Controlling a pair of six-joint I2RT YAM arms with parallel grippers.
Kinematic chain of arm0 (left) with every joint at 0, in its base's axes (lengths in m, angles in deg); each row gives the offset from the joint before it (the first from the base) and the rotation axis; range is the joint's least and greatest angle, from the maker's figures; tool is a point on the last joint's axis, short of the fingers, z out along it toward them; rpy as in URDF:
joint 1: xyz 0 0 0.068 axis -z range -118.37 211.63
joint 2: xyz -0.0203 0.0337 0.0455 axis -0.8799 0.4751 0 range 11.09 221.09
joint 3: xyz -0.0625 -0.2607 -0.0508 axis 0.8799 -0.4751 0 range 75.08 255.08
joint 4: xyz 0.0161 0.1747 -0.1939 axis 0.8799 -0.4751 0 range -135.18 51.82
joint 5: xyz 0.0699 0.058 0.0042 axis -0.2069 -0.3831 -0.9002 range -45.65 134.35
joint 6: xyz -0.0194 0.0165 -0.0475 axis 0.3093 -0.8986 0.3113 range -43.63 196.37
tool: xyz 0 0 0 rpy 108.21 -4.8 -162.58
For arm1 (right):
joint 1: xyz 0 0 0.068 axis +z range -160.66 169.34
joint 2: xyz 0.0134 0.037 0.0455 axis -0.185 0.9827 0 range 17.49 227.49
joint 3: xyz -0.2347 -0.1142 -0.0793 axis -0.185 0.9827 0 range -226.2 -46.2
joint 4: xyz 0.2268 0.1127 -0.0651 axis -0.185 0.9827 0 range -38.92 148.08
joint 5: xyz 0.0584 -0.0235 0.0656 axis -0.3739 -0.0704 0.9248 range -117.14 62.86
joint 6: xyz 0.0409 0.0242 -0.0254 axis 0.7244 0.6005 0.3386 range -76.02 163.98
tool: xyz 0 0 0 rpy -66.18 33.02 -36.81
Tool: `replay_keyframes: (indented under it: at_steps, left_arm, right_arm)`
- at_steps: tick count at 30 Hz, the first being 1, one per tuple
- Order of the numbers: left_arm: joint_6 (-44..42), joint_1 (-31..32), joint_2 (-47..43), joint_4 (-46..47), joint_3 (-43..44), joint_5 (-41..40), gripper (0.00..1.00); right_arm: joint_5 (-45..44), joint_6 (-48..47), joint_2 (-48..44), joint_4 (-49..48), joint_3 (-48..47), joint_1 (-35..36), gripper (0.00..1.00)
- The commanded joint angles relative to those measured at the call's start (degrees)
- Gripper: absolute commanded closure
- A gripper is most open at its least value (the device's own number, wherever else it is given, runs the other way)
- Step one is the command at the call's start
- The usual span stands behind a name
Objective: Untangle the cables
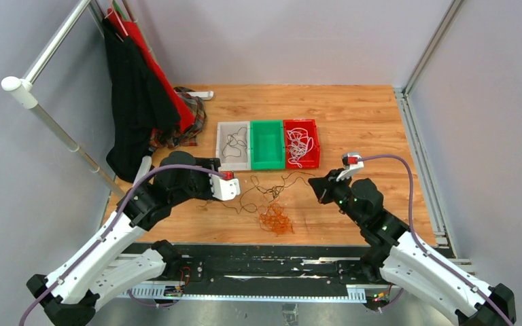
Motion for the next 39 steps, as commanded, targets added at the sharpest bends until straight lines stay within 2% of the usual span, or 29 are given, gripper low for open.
replay_keyframes:
  at_steps: [1,2,4,8,12,15,21,25,28,32,33,35,37,39]
  left_arm:
    - [7.55,-0.10,1.20,-8.34,-0.27,3.69,0.19]
    - [8.69,-0.08,1.54,-10.13,0.52,6.12,0.13]
    - [9.72,-0.15,2.10,-12.22,2.70,11.25,0.10]
    - [13.68,-0.15,4.13,-10.81,9.30,20.62,0.10]
    - [25.60,-0.11,9.26,-6.22,16.45,27.88,0.12]
    - [31.42,-0.07,13.78,-5.10,20.03,33.48,0.14]
    - [42.19,0.38,19.72,1.12,19.61,35.63,0.17]
    - [44.62,1.74,21.95,2.87,20.29,34.65,0.20]
    - [44.74,2.39,23.70,2.45,21.06,30.67,0.30]
    - [41.32,2.39,25.16,-0.60,22.09,23.61,0.60]
    - [40.46,2.39,25.20,-1.67,22.44,22.69,0.71]
    - [39.95,2.39,24.64,-2.47,22.49,19.99,0.88]
    - [38.95,2.39,23.55,-2.76,22.29,18.73,0.96]
    - [38.73,2.39,22.18,-2.68,22.19,18.60,0.99]
  right_arm:
    - [8.89,-2.87,1.79,-1.47,-6.42,-0.83,0.99]
    - [9.97,-2.97,2.56,-1.59,-7.51,-0.85,1.00]
    - [12.47,-3.21,4.20,-2.15,-9.66,-0.85,0.99]
    - [18.80,-3.30,8.32,-3.34,-13.50,-0.84,0.99]
    - [23.97,-3.13,11.86,-4.19,-17.05,-0.77,0.99]
    - [25.50,-3.31,14.00,-3.83,-19.71,-0.63,0.99]
    - [25.73,-4.73,17.64,-2.89,-22.97,1.24,0.99]
    - [24.89,-6.27,19.86,-0.82,-25.11,3.27,0.99]
    - [24.80,-7.02,20.74,0.01,-26.09,4.08,0.99]
    - [24.74,-9.06,21.31,2.52,-27.77,4.64,0.99]
    - [24.74,-9.67,21.35,3.09,-28.05,4.67,0.99]
    - [24.18,-11.19,21.10,3.96,-28.50,4.77,0.99]
    - [22.64,-12.57,20.73,5.14,-28.75,4.87,0.99]
    - [20.29,-13.88,20.42,5.56,-28.60,4.88,0.99]
